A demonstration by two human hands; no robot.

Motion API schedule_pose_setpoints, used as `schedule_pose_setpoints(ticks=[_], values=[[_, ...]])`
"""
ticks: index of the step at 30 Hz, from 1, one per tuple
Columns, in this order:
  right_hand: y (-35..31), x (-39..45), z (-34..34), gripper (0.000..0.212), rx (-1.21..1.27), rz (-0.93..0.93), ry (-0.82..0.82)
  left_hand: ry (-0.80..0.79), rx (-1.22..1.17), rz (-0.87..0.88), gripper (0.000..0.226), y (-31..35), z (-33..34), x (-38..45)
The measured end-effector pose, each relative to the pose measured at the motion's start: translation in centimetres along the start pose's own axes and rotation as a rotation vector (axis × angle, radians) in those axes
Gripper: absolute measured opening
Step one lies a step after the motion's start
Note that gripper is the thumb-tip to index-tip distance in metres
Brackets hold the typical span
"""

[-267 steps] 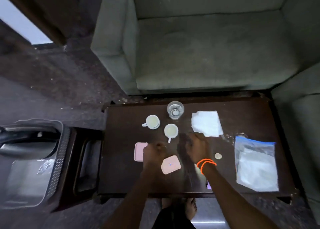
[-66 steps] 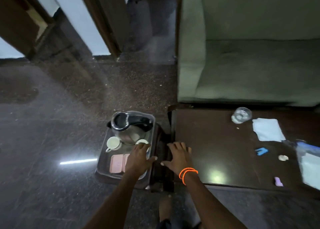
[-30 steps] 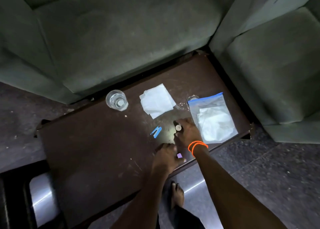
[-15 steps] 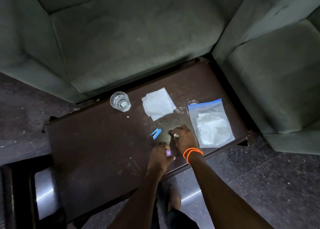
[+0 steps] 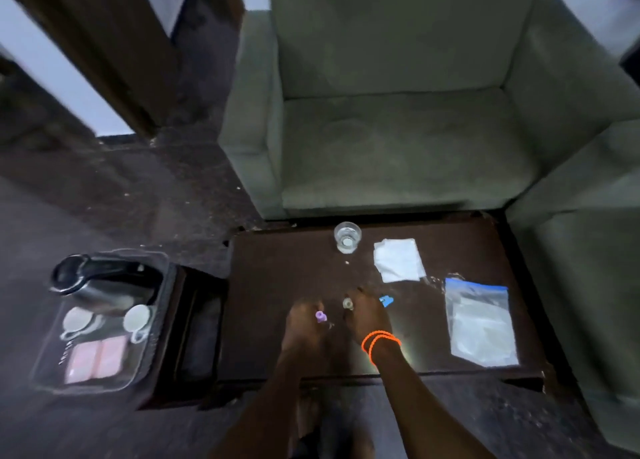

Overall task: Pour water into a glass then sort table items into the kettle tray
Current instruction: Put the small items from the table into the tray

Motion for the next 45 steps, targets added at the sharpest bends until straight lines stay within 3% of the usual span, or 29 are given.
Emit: schedule_pose_setpoints(ticks=[3, 6, 8, 15, 21, 26, 34, 41, 45], values=[[-6.2, -0.3, 2.9, 0.043, -0.018, -0.103, -0.057, 0.129, -0.018, -0.063, 0.043, -4.3, -5.7, -1.0], [-11.9, -0.4, 7.9, 0.046, -0.002, -0.19, -0.19, 0.205, -0.011, -0.145, 0.036, -9.0, -11.2, -2.6], [-15.6, -0.4, 11.7, 0.042, 0.001, -0.243, -0.255, 0.239, -0.003, -0.238, 0.023, -12.6, -15.0, -3.8], [-28.3, -1.4, 24.9, 0.028, -0.092, -0.459, -0.342, 0.373, 0.008, -0.442, 0.018, -25.5, -27.1, -8.9], [-36.2, -0.2, 33.3, 0.027, -0.146, -0.61, -0.349, 0.48, 0.046, -0.556, 0.036, -33.4, -32.7, -9.4], [-39.3, 2.2, 38.5, 0.013, -0.3, -0.699, -0.336, 0.464, 0.064, -0.505, 0.039, -37.7, -33.2, -6.8], [-40.6, 3.6, 41.4, 0.007, -0.322, -0.765, -0.293, 0.445, 0.147, -0.479, 0.032, -39.8, -31.7, -5.9], [-40.6, 2.9, 41.1, 0.033, -0.295, -0.808, -0.304, 0.443, 0.217, -0.456, 0.057, -39.0, -32.0, -7.0], [-39.1, 3.0, 38.2, 0.037, -0.302, -0.786, -0.245, 0.467, 0.244, -0.444, 0.056, -37.0, -32.1, -7.8]])
Point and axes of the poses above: each hand's wrist, its own x-axis towards the middle knuckle, its own z-axis out of the palm, y = z × x, the point moved 5 cm from there along x, towards the middle knuckle, and after that the axes turned 1 degree about -z, right-handed, at the moved point
